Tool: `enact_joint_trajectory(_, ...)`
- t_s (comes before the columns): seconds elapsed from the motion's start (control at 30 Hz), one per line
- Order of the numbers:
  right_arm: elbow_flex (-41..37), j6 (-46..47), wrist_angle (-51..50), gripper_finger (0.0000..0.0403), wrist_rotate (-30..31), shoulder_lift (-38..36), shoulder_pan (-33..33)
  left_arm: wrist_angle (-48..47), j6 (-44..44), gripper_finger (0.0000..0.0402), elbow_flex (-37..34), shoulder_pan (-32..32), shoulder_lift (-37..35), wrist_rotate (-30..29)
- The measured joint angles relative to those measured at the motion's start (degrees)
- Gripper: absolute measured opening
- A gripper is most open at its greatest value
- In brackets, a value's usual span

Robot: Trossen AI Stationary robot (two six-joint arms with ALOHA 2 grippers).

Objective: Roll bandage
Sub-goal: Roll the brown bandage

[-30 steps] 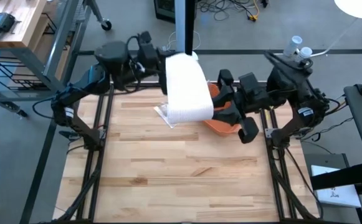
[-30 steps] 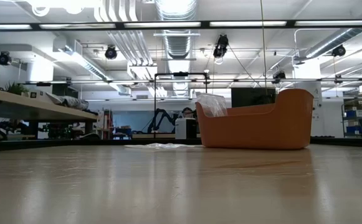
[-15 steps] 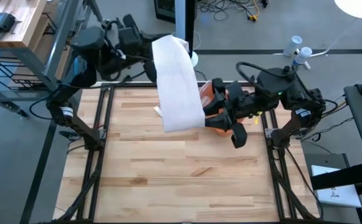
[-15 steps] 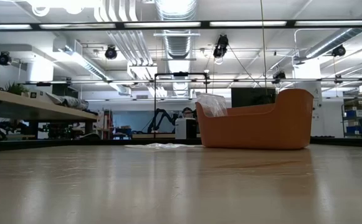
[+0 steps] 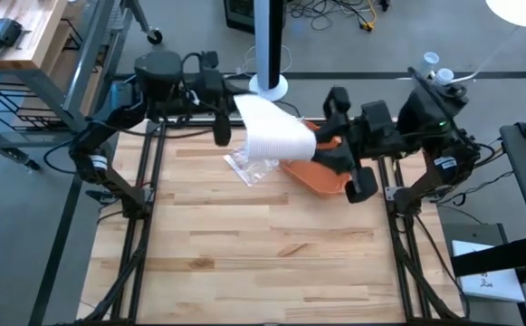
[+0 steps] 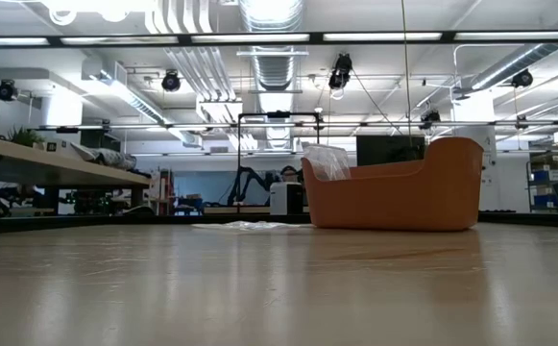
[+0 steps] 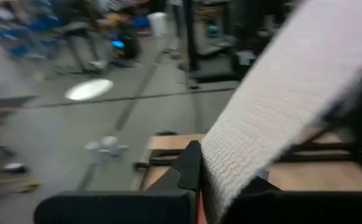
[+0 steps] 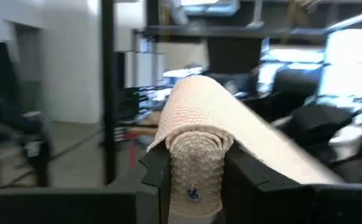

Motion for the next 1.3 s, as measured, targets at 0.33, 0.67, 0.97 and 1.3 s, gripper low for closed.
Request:
enact_joint_trajectory(0.33,0.07,-15.07,2.75,0.0089,15.74,-0.3,-0.26,-2.06,-7.36,0.0,-0.44,-3.4,0.47,15.29)
enact_joint_trajectory(0.67,-0.11,-23.82,0.71,0.0089,23.01,0.55,-1.55,2.24,-11.9,0.0,-0.39,-8.96,0.01,16.93)
enact_joint_trajectory(0.97,-0.15,-23.92,-3.75,0.0089,25.47,0.79,-2.14,2.43,-14.83,0.0,3.08,-9.44,-1.79,26.94)
enact_joint_trajectory(1.3,-0.22,-21.75,-2.47,0.0087,27.12,1.82,-2.69,4.02,-17.51,0.0,1.71,-11.08,-1.5,34.29)
